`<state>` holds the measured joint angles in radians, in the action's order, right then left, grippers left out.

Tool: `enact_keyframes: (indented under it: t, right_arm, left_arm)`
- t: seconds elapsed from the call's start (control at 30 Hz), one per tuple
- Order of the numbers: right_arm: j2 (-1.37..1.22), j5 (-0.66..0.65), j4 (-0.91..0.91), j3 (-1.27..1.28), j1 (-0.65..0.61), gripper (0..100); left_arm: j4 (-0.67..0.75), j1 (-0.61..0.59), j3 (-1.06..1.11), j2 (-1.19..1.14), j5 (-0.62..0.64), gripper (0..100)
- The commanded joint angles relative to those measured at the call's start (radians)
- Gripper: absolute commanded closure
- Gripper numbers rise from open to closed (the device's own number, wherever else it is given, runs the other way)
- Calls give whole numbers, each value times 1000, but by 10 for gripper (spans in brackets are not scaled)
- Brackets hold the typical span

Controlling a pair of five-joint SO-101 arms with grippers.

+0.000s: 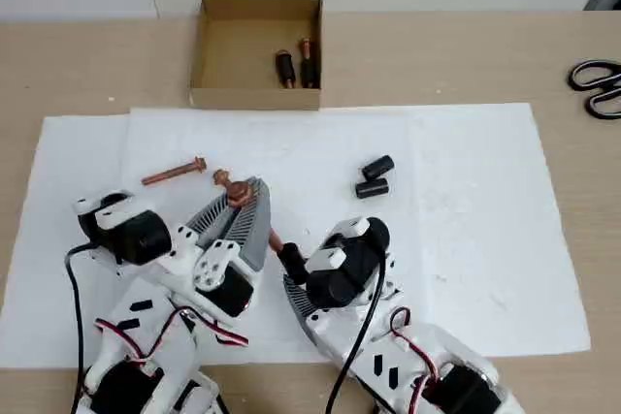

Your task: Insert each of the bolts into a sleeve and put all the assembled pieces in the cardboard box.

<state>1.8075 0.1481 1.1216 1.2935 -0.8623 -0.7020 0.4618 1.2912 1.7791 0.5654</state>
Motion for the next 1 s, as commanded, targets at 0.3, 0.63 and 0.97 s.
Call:
enact_keyframes:
  t: [0.3, 0.63, 0.97]
  right_arm:
    - [2, 3, -22, -26, -53, 995]
    - [2, 3, -24, -23, -2, 995]
    - [4, 3, -28, -25, 1, 995]
  left_arm:
    - [35, 3, 18, 5, -6, 995]
    - [37, 28, -4, 5, -6, 995]
    - [29, 48, -7, 5, -6, 995]
